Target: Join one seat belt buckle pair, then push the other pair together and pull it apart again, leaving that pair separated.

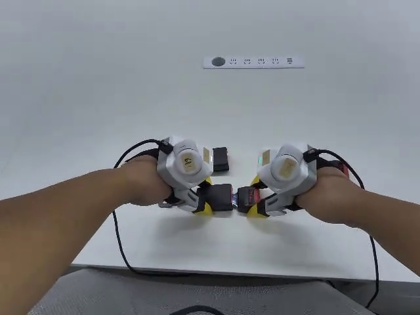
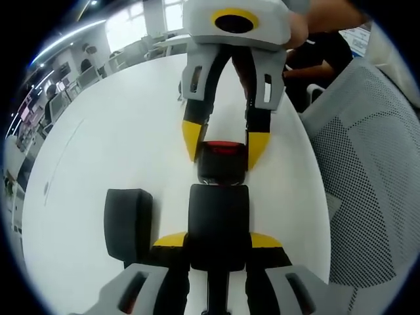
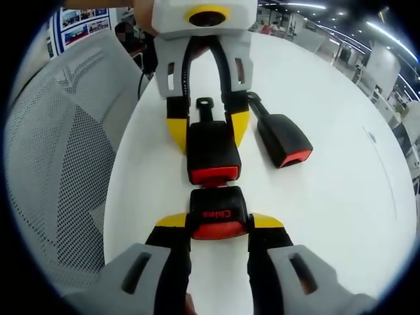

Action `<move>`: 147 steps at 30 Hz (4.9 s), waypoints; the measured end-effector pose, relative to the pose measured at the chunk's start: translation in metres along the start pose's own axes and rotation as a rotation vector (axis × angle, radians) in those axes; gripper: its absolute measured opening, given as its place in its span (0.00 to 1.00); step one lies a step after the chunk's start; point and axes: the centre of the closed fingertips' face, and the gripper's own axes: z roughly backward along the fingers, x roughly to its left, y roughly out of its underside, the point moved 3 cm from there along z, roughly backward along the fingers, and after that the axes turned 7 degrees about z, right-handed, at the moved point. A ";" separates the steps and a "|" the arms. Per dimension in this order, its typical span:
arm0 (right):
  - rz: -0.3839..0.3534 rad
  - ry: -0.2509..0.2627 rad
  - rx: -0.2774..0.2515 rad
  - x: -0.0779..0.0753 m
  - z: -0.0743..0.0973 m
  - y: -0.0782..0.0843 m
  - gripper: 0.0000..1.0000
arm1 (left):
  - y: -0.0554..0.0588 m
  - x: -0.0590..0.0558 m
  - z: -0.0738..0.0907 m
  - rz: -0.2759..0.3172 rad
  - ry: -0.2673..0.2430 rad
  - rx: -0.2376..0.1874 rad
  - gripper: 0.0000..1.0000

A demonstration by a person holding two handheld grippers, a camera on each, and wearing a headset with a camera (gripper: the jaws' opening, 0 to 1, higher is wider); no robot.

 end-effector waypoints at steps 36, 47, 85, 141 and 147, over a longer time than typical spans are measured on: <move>-0.071 0.060 -0.084 0.002 0.027 -0.014 0.40 | 0.001 -0.006 0.020 0.094 -0.094 -0.065 0.43; -0.061 0.089 -0.085 -0.003 0.049 0.002 0.36 | -0.026 0.018 0.047 0.142 -0.155 -0.149 0.44; -0.065 0.122 0.104 -0.073 0.108 0.144 0.37 | -0.020 0.086 0.013 0.075 -0.098 -0.049 0.42; -0.041 0.108 0.012 -0.081 0.018 0.031 0.33 | -0.017 0.084 -0.001 -0.023 -0.094 0.024 0.33; -0.008 0.092 0.006 -0.082 0.011 0.020 0.33 | -0.016 0.084 -0.001 -0.020 -0.091 0.026 0.33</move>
